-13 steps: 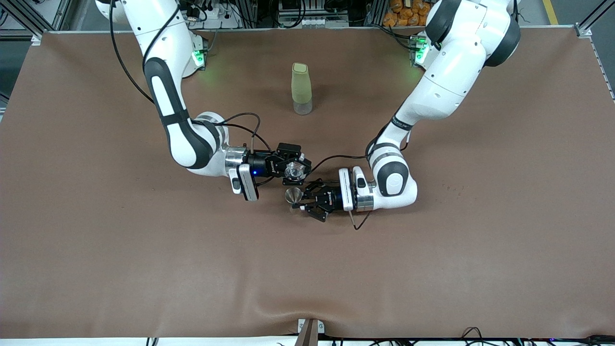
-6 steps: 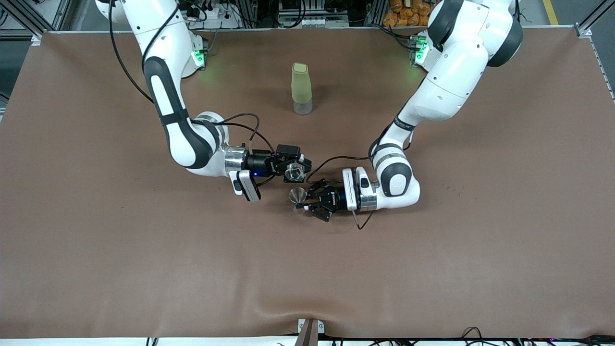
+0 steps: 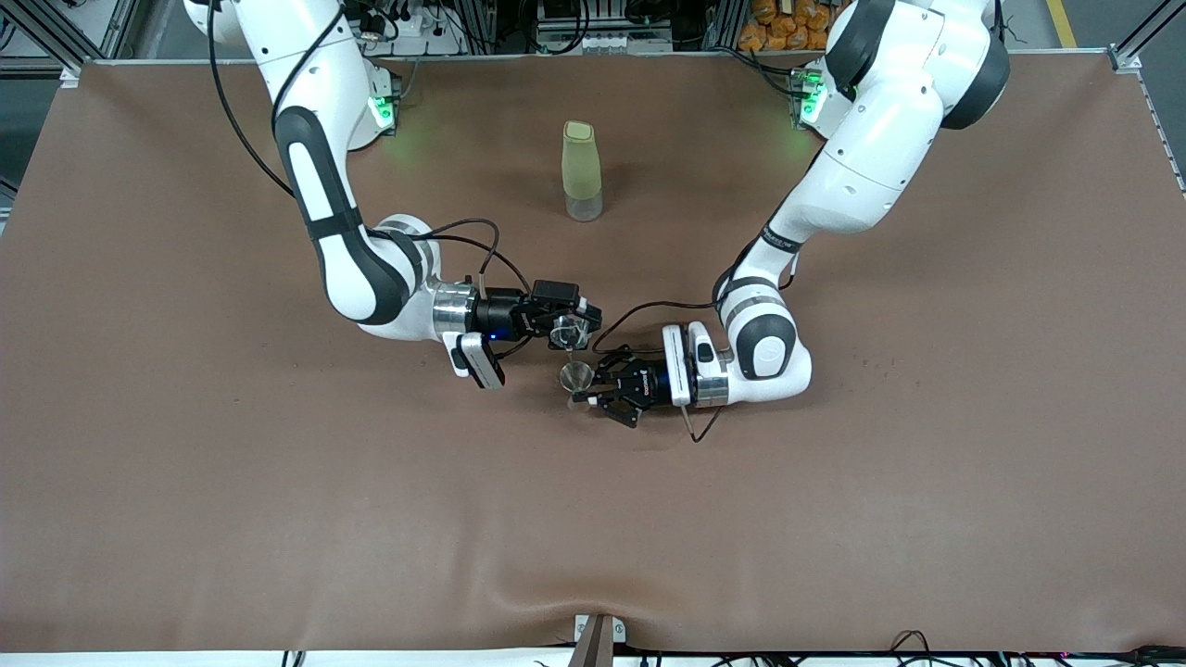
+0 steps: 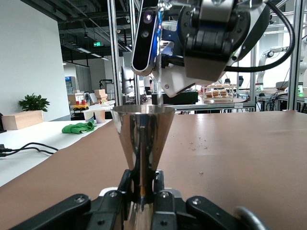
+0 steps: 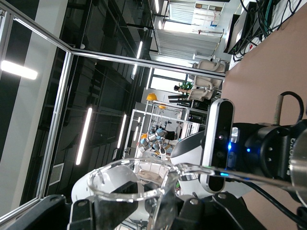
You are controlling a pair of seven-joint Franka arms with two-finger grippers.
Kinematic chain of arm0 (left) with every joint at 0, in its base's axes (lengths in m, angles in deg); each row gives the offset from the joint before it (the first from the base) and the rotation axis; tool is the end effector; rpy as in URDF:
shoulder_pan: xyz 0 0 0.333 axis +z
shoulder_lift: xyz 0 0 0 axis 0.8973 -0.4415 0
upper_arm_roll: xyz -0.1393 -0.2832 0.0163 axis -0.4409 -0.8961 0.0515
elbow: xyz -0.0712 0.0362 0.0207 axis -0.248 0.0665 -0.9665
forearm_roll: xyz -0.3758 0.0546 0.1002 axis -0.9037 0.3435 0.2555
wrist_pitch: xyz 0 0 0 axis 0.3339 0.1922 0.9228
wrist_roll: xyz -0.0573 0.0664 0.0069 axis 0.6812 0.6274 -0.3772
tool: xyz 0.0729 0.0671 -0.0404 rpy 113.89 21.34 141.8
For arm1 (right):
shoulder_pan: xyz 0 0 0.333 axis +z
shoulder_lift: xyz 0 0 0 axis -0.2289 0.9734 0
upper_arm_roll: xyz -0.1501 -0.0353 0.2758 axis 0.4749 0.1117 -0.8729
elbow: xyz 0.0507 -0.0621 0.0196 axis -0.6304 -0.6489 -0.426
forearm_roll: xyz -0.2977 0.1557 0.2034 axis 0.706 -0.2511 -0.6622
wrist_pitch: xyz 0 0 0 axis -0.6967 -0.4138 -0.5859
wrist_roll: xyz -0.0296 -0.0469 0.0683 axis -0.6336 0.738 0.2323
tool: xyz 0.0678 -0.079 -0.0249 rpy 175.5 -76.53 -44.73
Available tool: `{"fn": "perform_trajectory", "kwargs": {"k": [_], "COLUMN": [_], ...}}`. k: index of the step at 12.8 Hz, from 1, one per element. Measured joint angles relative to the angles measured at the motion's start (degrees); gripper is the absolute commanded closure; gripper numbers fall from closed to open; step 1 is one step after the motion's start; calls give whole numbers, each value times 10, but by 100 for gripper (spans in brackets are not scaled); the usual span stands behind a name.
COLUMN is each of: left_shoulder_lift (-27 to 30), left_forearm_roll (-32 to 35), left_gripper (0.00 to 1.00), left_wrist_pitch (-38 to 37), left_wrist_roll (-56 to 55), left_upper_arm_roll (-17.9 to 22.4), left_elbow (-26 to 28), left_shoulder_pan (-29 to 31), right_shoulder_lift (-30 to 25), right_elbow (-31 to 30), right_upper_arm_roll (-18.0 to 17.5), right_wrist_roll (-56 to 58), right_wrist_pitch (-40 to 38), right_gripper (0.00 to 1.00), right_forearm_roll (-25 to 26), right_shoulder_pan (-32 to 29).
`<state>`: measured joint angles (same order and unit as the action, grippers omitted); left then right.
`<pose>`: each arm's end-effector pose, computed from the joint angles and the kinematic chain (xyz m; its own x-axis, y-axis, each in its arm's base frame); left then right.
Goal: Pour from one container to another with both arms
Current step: 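Hold the glass tipped over the jigger held by the left gripper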
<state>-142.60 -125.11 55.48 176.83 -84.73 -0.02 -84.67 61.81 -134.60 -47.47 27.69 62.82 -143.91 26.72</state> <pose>0.6069 -0.3897 0.1353 -0.0574 -0.0243 0.9981 -0.9954 -0.0751 -0.0590 0.5512 0.3729 0.2696 0.9644 -0.1453 0.2207 0.2383 0.1173 -0.9641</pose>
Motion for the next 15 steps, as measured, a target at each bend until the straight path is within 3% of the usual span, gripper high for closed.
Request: {"fn": "perform_trajectory", "kwargs": {"k": [15], "left_shoulder_lift": [0], "left_forearm_roll": [0], "left_gripper": [100], "left_wrist_pitch": [-11], "left_wrist_roll": [0], "left_upper_arm_roll": [-5], "left_elbow": [10], "left_shoulder_pan": [2], "right_shoulder_lift": [8], "right_elbow": [21], "right_upper_arm_roll": [-1], "right_wrist_roll": [-110], "right_wrist_pitch": [0], "right_gripper": [100], "right_forearm_roll": [0], "right_shoulder_pan": [0]}}
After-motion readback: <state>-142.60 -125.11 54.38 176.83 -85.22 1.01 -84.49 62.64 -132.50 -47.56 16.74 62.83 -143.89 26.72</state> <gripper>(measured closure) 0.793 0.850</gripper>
